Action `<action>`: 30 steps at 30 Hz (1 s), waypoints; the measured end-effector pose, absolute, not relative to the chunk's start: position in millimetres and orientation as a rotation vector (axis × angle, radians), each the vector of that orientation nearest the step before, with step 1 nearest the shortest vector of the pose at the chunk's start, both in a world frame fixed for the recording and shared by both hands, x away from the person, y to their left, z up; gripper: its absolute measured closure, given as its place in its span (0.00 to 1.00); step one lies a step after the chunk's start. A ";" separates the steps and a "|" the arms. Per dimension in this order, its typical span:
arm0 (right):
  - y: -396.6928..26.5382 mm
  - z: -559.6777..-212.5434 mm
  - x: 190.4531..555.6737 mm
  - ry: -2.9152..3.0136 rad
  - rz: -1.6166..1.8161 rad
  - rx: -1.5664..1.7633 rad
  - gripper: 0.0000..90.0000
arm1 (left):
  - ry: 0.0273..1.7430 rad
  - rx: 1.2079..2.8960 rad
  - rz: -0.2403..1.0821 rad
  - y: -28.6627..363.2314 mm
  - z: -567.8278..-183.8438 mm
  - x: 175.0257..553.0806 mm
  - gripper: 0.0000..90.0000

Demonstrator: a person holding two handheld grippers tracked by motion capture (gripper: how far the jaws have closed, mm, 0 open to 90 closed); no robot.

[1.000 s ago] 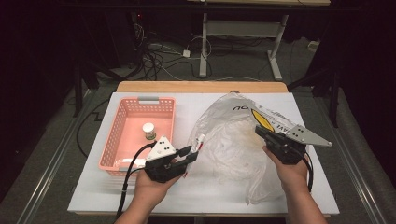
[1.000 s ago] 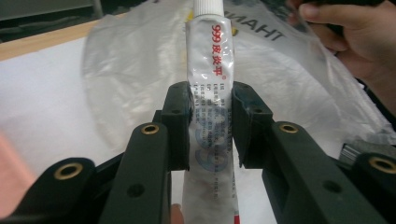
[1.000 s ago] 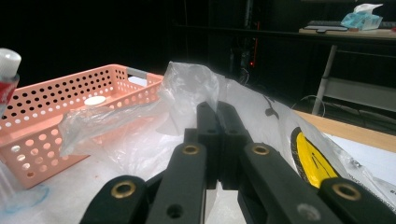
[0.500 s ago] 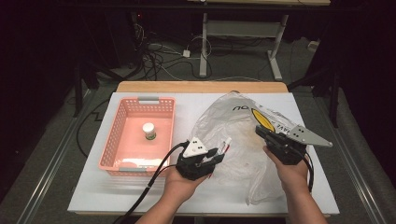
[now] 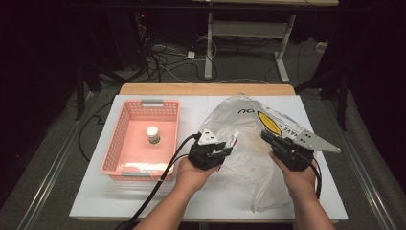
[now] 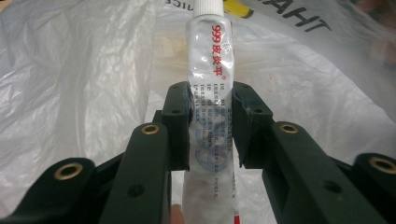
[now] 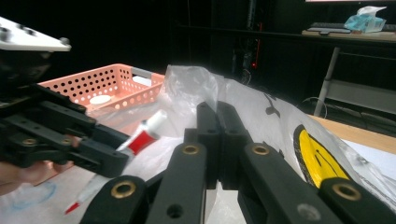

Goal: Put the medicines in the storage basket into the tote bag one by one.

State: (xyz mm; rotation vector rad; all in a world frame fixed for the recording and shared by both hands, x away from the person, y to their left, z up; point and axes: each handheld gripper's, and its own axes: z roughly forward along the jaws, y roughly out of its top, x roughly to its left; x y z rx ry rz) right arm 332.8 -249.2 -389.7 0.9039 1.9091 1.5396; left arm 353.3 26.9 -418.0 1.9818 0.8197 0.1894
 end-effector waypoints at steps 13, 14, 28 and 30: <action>-251.2 -387.0 328.3 1.904 1.534 0.905 1.00 | 0.828 2.006 0.206 10.5 -416.6 380.4 0.76; -251.1 -387.4 328.9 1.907 1.532 0.899 1.00 | 0.824 2.009 0.208 9.5 -417.8 380.3 0.76; -247.5 -390.5 335.5 1.919 1.541 0.910 1.00 | 0.765 2.037 0.199 -22.5 -436.7 373.6 0.76; -247.5 -390.9 336.1 1.921 1.545 0.907 1.00 | 0.757 2.047 0.203 -28.0 -440.2 374.0 0.76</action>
